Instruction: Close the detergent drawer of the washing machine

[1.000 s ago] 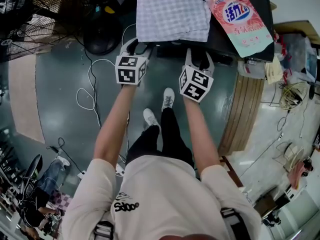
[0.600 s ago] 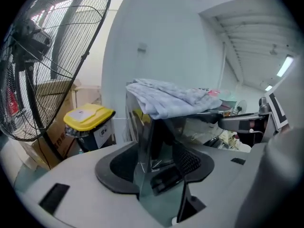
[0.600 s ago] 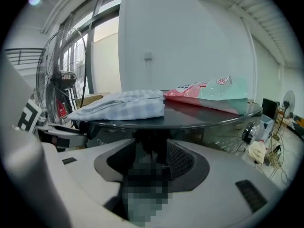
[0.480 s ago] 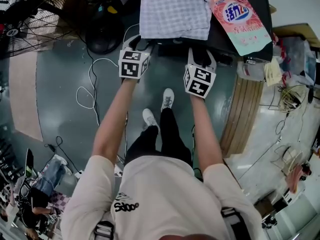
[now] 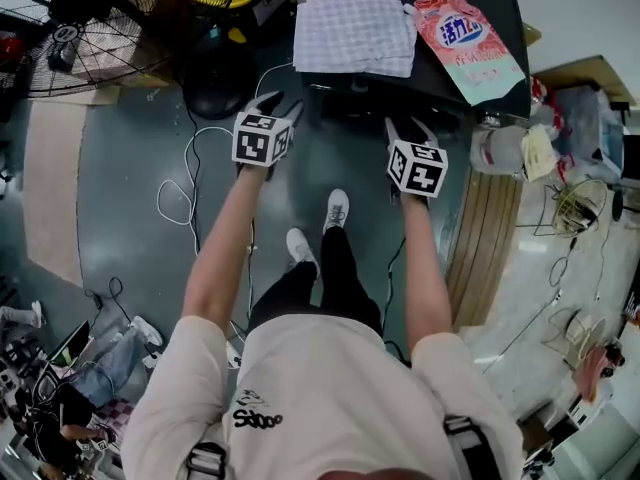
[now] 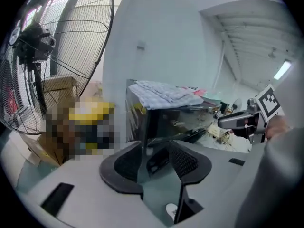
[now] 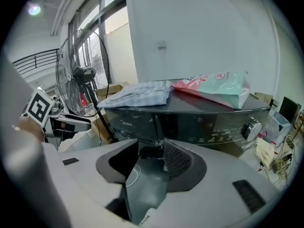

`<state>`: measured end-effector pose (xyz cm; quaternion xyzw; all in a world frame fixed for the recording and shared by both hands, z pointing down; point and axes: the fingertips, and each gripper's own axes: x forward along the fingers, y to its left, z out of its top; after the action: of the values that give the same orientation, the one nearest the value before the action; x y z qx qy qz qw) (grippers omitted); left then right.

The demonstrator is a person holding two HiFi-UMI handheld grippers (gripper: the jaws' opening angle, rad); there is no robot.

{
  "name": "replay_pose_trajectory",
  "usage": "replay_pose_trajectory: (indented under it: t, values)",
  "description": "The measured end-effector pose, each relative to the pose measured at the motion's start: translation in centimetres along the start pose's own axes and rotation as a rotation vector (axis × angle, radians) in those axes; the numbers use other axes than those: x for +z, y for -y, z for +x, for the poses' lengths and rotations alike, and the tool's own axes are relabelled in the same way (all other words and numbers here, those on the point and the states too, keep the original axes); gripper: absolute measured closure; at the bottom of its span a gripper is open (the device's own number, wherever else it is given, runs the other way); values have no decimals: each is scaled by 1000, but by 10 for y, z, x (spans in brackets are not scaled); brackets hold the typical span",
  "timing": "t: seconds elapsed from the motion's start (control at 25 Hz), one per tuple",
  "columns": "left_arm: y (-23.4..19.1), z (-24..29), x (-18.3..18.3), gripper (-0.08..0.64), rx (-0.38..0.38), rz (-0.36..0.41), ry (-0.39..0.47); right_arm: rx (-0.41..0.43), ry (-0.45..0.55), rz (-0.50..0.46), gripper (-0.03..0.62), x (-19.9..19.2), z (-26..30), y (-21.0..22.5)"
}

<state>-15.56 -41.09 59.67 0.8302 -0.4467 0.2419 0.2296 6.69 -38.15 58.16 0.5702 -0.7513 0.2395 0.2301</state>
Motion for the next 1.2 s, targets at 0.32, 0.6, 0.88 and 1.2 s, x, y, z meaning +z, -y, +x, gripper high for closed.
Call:
replay_pose_trajectory:
  t: [0.32,0.6,0.88,1.2]
  values:
    - [24,-70,-7,517,-43,49,66,0,55,-23,578,5,-74,-16]
    - [63,-132,25,541,-92,197,188,49,138,-116,584,26,-142,-44]
    - [94,-192,56,541,-85,246,281,55,254,-191,584,62,-208,-65]
    - [122,-257,89,541,-69,301,397,94,368,-301,586,102,-277,-103]
